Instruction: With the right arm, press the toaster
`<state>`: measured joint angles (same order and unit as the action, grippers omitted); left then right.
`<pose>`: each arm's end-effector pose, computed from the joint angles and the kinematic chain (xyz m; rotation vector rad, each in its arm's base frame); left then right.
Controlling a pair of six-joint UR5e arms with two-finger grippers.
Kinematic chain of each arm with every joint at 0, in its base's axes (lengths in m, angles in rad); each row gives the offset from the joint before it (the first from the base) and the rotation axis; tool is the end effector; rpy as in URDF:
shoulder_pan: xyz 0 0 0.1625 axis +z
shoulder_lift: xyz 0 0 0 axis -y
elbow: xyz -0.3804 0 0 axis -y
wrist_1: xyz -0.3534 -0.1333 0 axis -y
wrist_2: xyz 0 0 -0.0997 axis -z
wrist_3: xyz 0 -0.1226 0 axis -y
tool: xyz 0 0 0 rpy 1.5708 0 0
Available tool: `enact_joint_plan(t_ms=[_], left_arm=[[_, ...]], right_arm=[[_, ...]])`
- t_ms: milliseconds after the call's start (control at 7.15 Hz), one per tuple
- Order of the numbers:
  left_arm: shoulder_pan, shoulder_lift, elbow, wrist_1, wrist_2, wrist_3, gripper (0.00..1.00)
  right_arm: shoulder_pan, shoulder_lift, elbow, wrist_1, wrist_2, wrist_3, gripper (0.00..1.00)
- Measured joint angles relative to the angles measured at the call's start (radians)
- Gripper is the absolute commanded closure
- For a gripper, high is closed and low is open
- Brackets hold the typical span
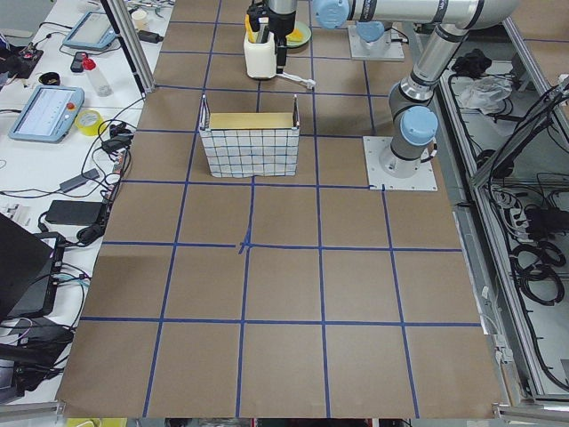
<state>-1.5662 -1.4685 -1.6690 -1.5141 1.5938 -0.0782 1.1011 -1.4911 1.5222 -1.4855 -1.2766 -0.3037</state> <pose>-0.1285 -0.4221 0.4261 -0.1302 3.1167 -0.0961 -0.0617 -0.4946 0.4026 0.2586 2.8140 -0.0054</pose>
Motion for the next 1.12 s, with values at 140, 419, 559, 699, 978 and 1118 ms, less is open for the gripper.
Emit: enact_joint_plan(t_ms=[140, 419, 559, 699, 978, 1118], left_arm=[[0.000, 0.000, 0.000, 0.000, 0.000, 0.000, 0.00], [0.000, 0.000, 0.000, 0.000, 0.000, 0.000, 0.00], [0.000, 0.000, 0.000, 0.000, 0.000, 0.000, 0.00], [0.000, 0.000, 0.000, 0.000, -0.001, 0.000, 0.00], [0.000, 0.000, 0.000, 0.000, 0.000, 0.000, 0.00], [0.000, 0.000, 0.000, 0.000, 0.000, 0.000, 0.00]], right_arm=[[0.015, -0.003, -0.042, 0.024, -0.046, 0.027, 0.75], [0.102, 0.000, -0.120, 0.049, -0.163, 0.105, 0.15], [0.160, 0.004, -0.148, 0.051, -0.222, 0.138, 0.00], [0.205, 0.006, -0.161, 0.051, -0.250, 0.186, 0.00], [0.261, 0.006, -0.168, 0.048, -0.260, 0.267, 0.00], [0.297, 0.007, -0.169, 0.042, -0.261, 0.314, 0.00]])
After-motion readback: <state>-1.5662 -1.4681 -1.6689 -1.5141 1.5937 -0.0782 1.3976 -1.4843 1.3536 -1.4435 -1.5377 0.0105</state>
